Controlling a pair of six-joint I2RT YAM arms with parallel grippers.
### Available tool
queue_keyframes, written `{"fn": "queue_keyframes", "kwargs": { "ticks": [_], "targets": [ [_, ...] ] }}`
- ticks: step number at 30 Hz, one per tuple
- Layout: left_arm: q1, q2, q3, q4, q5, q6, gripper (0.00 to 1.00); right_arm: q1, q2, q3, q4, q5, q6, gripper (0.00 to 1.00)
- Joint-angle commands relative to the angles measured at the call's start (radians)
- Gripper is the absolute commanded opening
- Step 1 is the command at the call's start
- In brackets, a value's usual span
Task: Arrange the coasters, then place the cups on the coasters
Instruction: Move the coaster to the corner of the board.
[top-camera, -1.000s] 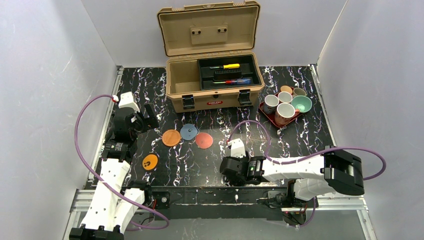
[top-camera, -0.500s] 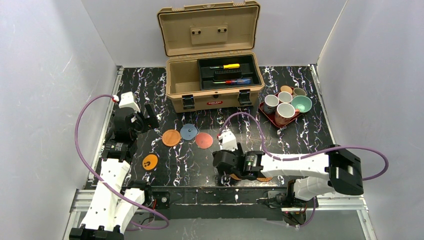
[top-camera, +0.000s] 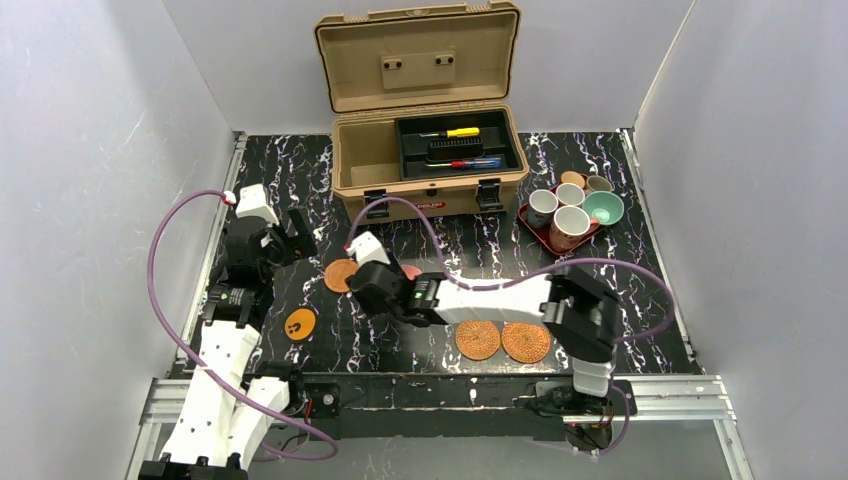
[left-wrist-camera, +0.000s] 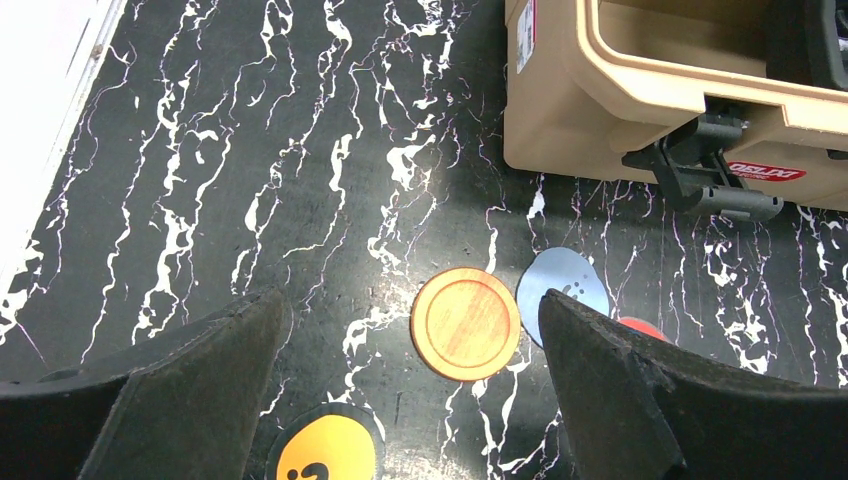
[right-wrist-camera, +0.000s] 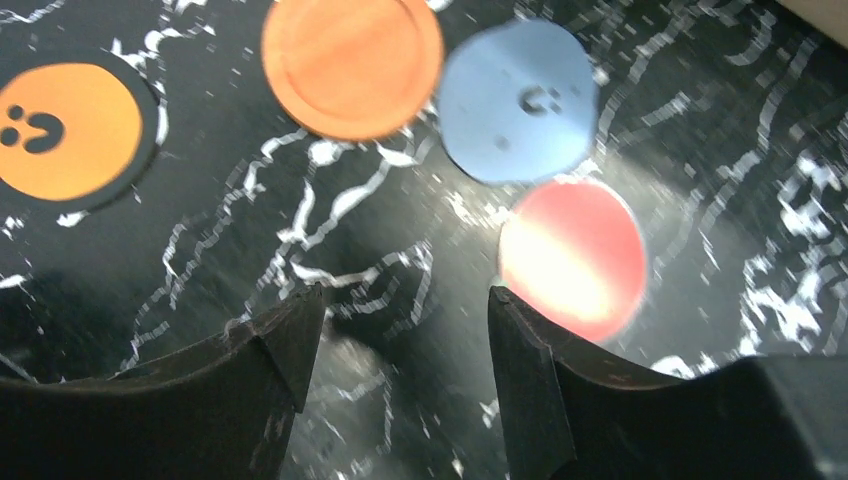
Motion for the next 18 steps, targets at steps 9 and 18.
{"fn": "queue_keyframes", "kwargs": {
  "ticks": [9,18],
  "targets": [
    [-0.007,-0.011,0.040,-0.004,-0.004,0.009,0.98,-0.031,0.287,0.297,0.139,-0.168,-0.147,0.66],
    [-0.010,-0.009,0.045,-0.007,-0.104,-0.009,0.98,-0.078,0.368,0.339,0.209,-0.245,-0.159,0.64]
  ]
}}
